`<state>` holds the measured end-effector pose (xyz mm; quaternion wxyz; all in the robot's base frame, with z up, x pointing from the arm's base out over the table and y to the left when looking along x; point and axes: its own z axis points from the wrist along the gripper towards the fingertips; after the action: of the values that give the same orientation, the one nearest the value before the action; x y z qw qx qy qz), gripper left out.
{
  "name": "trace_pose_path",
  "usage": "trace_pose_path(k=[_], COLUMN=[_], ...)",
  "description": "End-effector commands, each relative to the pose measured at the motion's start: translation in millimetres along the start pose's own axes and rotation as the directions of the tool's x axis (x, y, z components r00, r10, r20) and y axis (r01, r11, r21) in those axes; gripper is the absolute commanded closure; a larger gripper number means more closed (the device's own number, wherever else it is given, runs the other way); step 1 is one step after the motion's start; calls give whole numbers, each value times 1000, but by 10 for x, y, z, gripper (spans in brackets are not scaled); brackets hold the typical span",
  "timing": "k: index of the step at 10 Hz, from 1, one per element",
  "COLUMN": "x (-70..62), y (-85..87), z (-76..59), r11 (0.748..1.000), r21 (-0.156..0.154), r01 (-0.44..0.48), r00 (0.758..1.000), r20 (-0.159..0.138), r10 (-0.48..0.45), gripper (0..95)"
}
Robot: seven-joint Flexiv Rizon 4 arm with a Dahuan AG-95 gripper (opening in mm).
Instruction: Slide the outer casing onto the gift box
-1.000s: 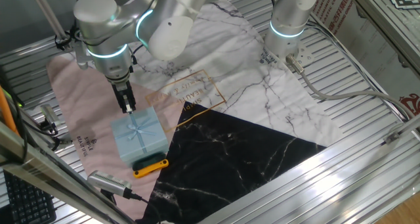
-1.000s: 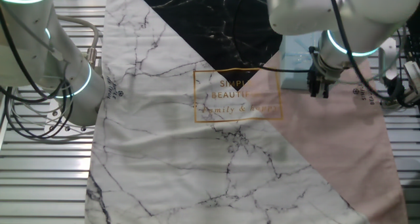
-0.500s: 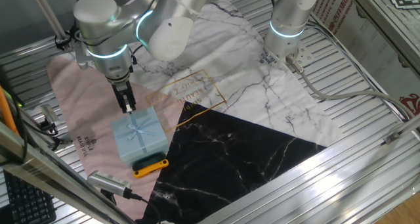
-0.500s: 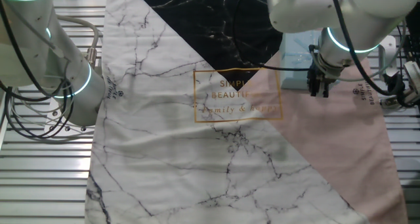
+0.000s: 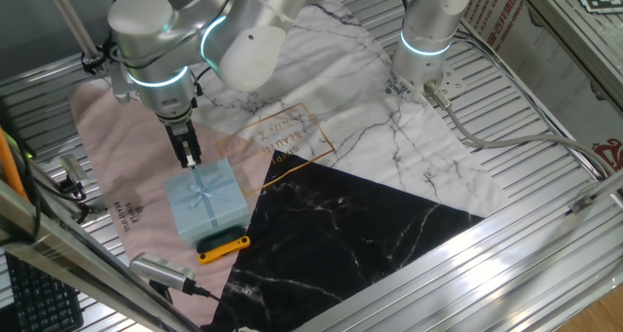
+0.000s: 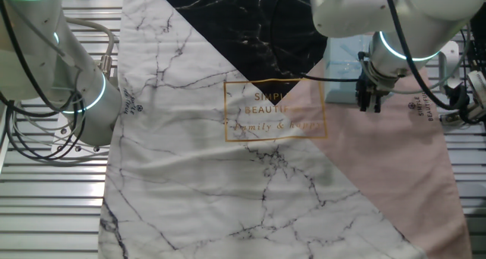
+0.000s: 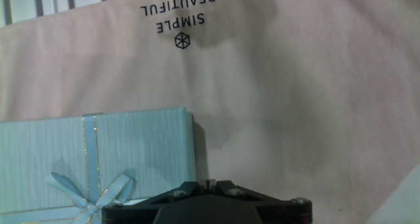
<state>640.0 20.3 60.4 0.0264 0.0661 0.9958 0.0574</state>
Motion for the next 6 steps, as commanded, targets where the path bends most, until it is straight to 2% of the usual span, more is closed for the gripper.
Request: trace_pose_path(k=[1,6], x=[-1,-1], y=[4,6], z=[-9,-27], r11=[1000,1000], r21=[4,16], r01=[-1,-1], r00=[1000,1000], r20=[-1,-16], r10=[1,1], gripper=[950,950])
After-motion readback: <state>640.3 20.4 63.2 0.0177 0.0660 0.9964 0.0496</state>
